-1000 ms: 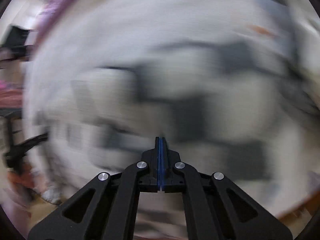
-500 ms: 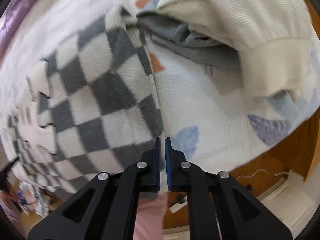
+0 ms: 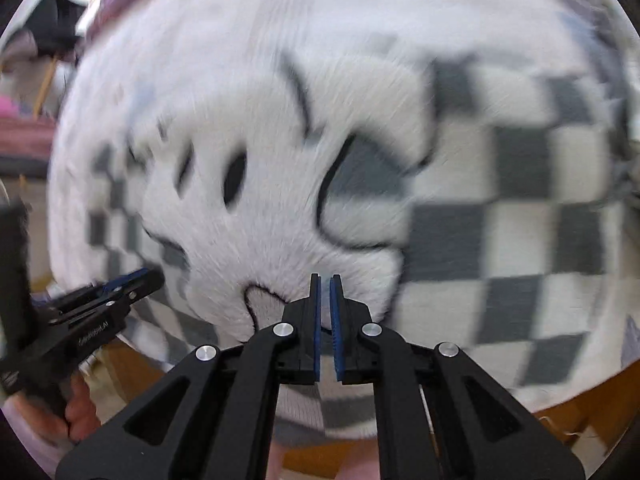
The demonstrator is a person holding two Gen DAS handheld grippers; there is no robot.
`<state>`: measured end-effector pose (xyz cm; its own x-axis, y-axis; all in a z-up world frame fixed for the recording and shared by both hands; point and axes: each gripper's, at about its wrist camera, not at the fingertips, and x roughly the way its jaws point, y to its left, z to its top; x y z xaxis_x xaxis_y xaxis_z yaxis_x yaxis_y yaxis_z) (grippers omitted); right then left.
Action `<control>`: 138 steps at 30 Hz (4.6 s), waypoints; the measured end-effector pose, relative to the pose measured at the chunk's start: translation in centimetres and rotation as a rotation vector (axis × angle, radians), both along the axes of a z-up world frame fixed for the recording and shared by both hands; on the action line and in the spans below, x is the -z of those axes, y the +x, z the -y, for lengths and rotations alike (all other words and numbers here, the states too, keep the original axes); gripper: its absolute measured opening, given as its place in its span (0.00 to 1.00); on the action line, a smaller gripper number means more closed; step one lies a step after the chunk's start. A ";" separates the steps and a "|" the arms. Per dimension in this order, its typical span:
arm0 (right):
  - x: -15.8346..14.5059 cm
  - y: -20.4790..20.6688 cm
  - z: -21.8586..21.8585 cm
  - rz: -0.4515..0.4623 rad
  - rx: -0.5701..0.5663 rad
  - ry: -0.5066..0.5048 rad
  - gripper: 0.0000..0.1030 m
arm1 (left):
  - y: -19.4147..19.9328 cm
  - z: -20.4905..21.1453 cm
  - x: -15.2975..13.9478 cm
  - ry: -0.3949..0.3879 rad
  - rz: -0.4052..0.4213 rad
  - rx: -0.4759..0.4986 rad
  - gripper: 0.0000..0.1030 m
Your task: Fold large clothes
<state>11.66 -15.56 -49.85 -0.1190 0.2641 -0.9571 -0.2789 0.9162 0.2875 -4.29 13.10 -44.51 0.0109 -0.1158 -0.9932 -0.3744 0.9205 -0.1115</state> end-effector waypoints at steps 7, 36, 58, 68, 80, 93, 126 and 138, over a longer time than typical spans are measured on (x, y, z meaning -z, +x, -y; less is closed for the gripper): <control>1.7 -5.1 4.3 -0.044 -0.063 -0.060 0.00 | -7.1 0.6 2.4 0.006 -0.100 0.044 0.15; -0.8 -7.5 8.0 -0.244 0.155 0.015 0.09 | -7.6 -0.4 -2.5 -0.070 -0.138 0.087 0.21; 3.2 -4.2 18.3 -0.259 0.513 -0.060 0.22 | -5.3 -3.8 0.3 0.031 -0.250 -0.088 0.27; -0.2 -1.4 23.9 -0.273 0.537 -0.016 0.70 | -4.6 -3.1 -7.9 0.033 -0.214 -0.116 0.57; -0.6 -1.0 32.2 -0.282 0.611 0.179 0.77 | -0.7 6.6 -12.3 0.055 -0.149 -0.092 0.74; 7.9 -2.2 34.5 -0.388 0.798 0.473 0.78 | 2.3 11.2 -10.8 0.040 -0.232 0.015 0.81; 10.3 -2.6 33.0 -0.323 0.975 0.593 0.94 | 3.0 4.8 -7.1 -0.059 -0.293 0.043 0.83; 8.7 -0.2 32.4 -0.205 1.063 0.697 0.84 | 7.5 5.3 -6.9 -0.123 -0.237 0.052 0.83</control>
